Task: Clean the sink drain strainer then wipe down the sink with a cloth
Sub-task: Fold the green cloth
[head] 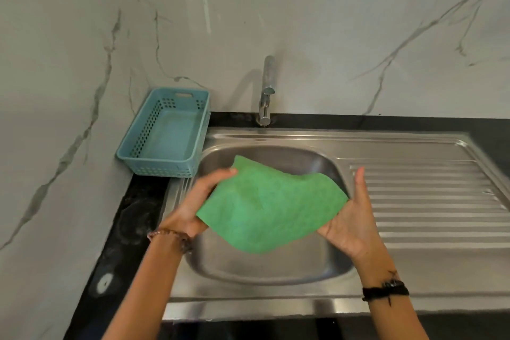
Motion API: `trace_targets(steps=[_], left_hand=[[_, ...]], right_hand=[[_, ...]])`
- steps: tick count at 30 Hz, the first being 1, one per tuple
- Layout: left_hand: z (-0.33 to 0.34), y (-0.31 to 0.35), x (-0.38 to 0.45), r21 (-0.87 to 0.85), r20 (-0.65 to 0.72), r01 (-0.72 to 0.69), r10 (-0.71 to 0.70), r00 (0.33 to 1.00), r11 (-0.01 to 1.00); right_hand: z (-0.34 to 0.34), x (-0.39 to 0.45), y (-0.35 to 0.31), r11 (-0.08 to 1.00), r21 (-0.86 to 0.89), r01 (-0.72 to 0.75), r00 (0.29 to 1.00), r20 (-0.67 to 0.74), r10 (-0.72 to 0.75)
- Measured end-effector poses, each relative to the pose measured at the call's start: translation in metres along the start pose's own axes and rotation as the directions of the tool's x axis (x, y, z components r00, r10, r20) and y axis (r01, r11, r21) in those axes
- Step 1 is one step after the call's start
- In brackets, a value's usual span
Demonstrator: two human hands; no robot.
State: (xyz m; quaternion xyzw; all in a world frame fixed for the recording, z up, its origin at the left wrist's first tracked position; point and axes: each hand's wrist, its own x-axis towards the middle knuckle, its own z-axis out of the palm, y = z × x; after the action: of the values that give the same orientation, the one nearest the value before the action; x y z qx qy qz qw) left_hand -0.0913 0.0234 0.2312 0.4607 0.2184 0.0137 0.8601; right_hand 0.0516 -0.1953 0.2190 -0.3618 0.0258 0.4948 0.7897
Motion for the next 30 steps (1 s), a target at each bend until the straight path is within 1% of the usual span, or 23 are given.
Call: trace_targets(steps=[2, 4, 5, 6, 7, 8, 9, 10, 11, 12, 14, 15, 16, 17, 19, 20, 22, 23, 25, 27, 29, 30], left_hand=[[-0.005, 0.002, 0.000, -0.191, 0.036, -0.023, 0.030, 0.999, 0.981], [-0.002, -0.021, 0.004, -0.356, -0.039, -0.076, 0.066, 0.997, 0.932], [0.003, -0.039, 0.005, -0.446, -0.083, -0.151, 0.127, 0.988, 0.882], [0.009, -0.060, 0.006, -0.535, -0.089, -0.224, 0.209, 0.974, 0.815], [0.014, -0.078, 0.005, -0.590, -0.105, -0.242, 0.224, 0.969, 0.770], [0.015, -0.093, 0.006, -0.605, -0.147, -0.214, 0.157, 0.977, 0.767], [0.011, -0.099, 0.006, -0.600, -0.191, -0.155, 0.048, 0.980, 0.785], [0.008, -0.102, 0.006, -0.575, -0.226, -0.141, 0.009, 0.974, 0.806], [0.004, -0.096, 0.004, -0.543, -0.213, -0.134, 0.019, 0.977, 0.829], [-0.001, -0.082, 0.002, -0.501, -0.175, -0.122, 0.038, 0.984, 0.857], [-0.005, -0.050, -0.005, -0.400, -0.048, -0.114, 0.104, 0.993, 0.909], [-0.004, -0.039, -0.008, -0.312, -0.002, -0.098, 0.103, 0.995, 0.945], [-0.005, -0.034, -0.009, -0.225, 0.036, -0.060, 0.070, 0.997, 0.973], [-0.006, -0.032, -0.009, -0.142, 0.046, -0.003, 0.010, 0.999, 0.990], [-0.006, -0.034, -0.006, -0.026, 0.023, 0.130, -0.129, 0.991, 0.991], [-0.005, -0.036, -0.005, -0.003, 0.013, 0.172, -0.172, 0.985, 0.985], [-0.005, -0.039, -0.004, 0.028, -0.020, 0.197, -0.196, 0.980, 0.980], [-0.006, -0.038, -0.004, 0.048, -0.038, 0.181, -0.179, 0.983, 0.982], [-0.007, -0.029, -0.005, 0.104, -0.056, 0.091, -0.085, 0.995, 0.990], [-0.005, -0.014, -0.008, 0.169, -0.040, -0.055, 0.063, 0.997, 0.984], [0.000, 0.003, -0.013, 0.210, 0.018, -0.199, 0.200, 0.980, 0.957], [0.002, 0.011, -0.016, 0.232, 0.043, -0.249, 0.246, 0.968, 0.940]], right_hand=[[0.001, 0.001, -0.001, 0.999, 0.015, -0.033, 0.998, 0.060, 0.032], [0.003, 0.006, 0.001, 1.000, 0.004, -0.027, 0.995, 0.092, 0.027], [0.004, 0.010, 0.004, 1.000, -0.017, -0.024, 0.996, 0.087, 0.026], [0.003, 0.013, 0.008, 0.999, -0.043, -0.033, 0.996, 0.081, 0.037], [0.001, 0.015, 0.013, 0.996, -0.066, -0.055, 0.995, 0.077, 0.060], [-0.003, 0.016, 0.017, 0.994, -0.077, -0.081, 0.993, 0.079, 0.087], [-0.005, 0.015, 0.019, 0.992, -0.071, -0.103, 0.990, 0.094, 0.110], [-0.009, 0.014, 0.019, 0.992, -0.056, -0.117, 0.987, 0.105, 0.122], [-0.013, 0.012, 0.017, 0.992, -0.037, -0.118, 0.985, 0.126, 0.122], [-0.019, 0.011, 0.012, 0.993, -0.009, -0.115, 0.978, 0.172, 0.114], [-0.025, 0.013, 0.002, 0.988, 0.040, -0.152, 0.949, 0.286, 0.134], [-0.024, 0.014, -0.001, 0.987, 0.012, -0.161, 0.942, 0.301, 0.150], [-0.024, 0.018, -0.002, 0.985, -0.048, -0.164, 0.946, 0.276, 0.171], [-0.025, 0.023, -0.002, 0.976, -0.140, -0.164, 0.953, 0.233, 0.194], [-0.021, 0.031, 0.003, 0.924, -0.351, -0.151, 0.971, 0.121, 0.205], [-0.020, 0.034, 0.005, 0.884, -0.444, -0.145, 0.978, 0.072, 0.196], [-0.020, 0.039, 0.007, 0.797, -0.586, -0.148, 0.985, -0.011, 0.175], [-0.019, 0.040, 0.005, 0.780, -0.608, -0.149, 0.985, -0.020, 0.173], [-0.017, 0.041, -0.005, 0.802, -0.586, -0.112, 0.987, 0.030, 0.160], [-0.009, 0.040, -0.021, 0.841, -0.540, -0.021, 0.983, 0.141, 0.114], [0.002, 0.038, -0.036, 0.866, -0.492, 0.085, 0.967, 0.251, 0.048], [0.006, 0.037, -0.041, 0.870, -0.479, 0.120, 0.958, 0.286, 0.025]])
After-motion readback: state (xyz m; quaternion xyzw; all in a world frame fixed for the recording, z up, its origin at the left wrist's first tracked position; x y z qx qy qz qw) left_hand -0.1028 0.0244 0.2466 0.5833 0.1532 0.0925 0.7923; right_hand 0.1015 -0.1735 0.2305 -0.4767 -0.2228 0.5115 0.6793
